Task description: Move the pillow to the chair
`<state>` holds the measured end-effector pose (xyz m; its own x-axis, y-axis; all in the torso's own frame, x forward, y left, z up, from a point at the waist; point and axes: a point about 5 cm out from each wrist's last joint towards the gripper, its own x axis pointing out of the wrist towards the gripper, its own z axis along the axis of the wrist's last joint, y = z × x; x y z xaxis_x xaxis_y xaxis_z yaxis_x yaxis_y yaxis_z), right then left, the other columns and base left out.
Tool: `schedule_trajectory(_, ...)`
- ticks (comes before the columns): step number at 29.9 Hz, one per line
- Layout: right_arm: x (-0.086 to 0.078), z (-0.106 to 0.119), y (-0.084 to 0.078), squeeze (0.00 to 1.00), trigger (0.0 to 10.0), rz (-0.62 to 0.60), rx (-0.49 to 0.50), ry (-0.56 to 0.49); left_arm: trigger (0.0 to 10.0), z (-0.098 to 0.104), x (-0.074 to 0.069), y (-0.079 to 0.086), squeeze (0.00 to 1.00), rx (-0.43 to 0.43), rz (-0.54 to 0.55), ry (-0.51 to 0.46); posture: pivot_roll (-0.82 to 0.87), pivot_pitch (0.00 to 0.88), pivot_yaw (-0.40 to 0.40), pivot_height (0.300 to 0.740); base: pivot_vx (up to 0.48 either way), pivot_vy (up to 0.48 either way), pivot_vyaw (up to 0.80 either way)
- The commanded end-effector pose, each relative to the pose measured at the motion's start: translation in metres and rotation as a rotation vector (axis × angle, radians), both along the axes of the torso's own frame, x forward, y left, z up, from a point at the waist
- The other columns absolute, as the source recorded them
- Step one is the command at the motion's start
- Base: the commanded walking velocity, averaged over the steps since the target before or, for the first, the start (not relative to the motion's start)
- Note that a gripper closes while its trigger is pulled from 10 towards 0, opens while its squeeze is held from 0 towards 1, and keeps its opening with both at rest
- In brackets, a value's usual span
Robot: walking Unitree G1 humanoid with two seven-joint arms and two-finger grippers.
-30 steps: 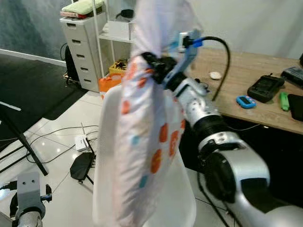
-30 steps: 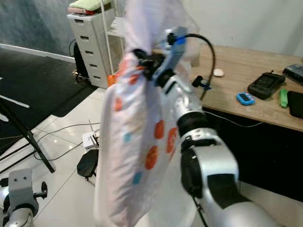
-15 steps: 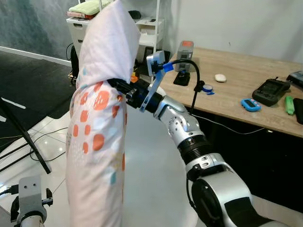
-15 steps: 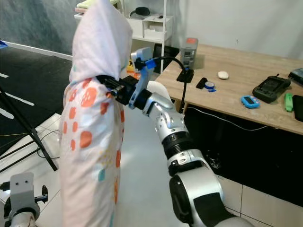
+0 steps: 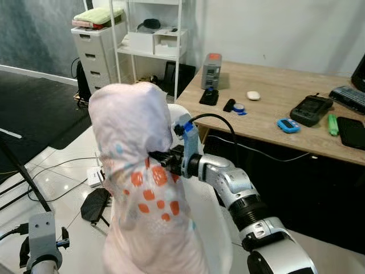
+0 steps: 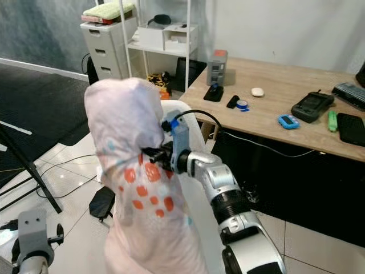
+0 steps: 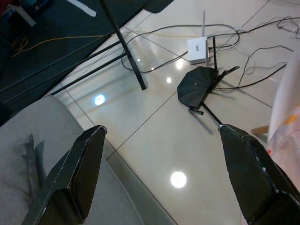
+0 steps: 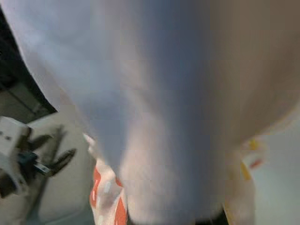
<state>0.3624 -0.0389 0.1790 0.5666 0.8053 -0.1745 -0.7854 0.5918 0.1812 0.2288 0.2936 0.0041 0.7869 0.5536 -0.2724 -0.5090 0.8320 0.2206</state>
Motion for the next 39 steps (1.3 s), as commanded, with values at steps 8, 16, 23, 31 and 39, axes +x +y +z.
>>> schedule_trajectory(8, -0.002, -0.015, -0.008, 0.00, 10.0, -0.043, -0.146, 0.070, 10.0, -0.007, -0.004, -0.006, 0.00, -0.014, -0.016, 0.030, -0.15, 0.115, -0.008, 0.695, 0.000, 0.000, 0.00)
schedule_trajectory(16, -0.006, -0.030, -0.023, 0.00, 10.0, -0.081, -0.307, 0.149, 10.0, -0.008, -0.005, -0.007, 0.00, -0.018, -0.022, 0.037, -0.15, 0.120, -0.006, 0.670, 0.000, 0.000, 0.00)
schedule_trajectory(23, -0.003, -0.037, -0.050, 0.00, 10.0, -0.122, -0.489, 0.146, 10.0, -0.010, -0.005, -0.010, 0.00, -0.023, -0.027, 0.039, -0.15, 0.122, -0.007, 0.640, 0.000, 0.000, 0.00)
schedule_trajectory(31, 0.007, -0.042, -0.113, 0.00, 10.0, -0.346, -0.644, 0.182, 10.0, -0.011, -0.004, -0.014, 0.00, -0.045, -0.035, 0.035, -0.15, 0.122, -0.011, 0.600, 0.000, 0.000, 0.00)
schedule_trajectory(39, 0.003, -0.055, -0.130, 0.00, 10.0, -0.425, -0.564, 0.275, 10.0, -0.009, -0.001, -0.014, 0.00, -0.057, -0.033, 0.022, -0.15, 0.123, -0.012, 0.565, 0.000, 0.000, 0.00)
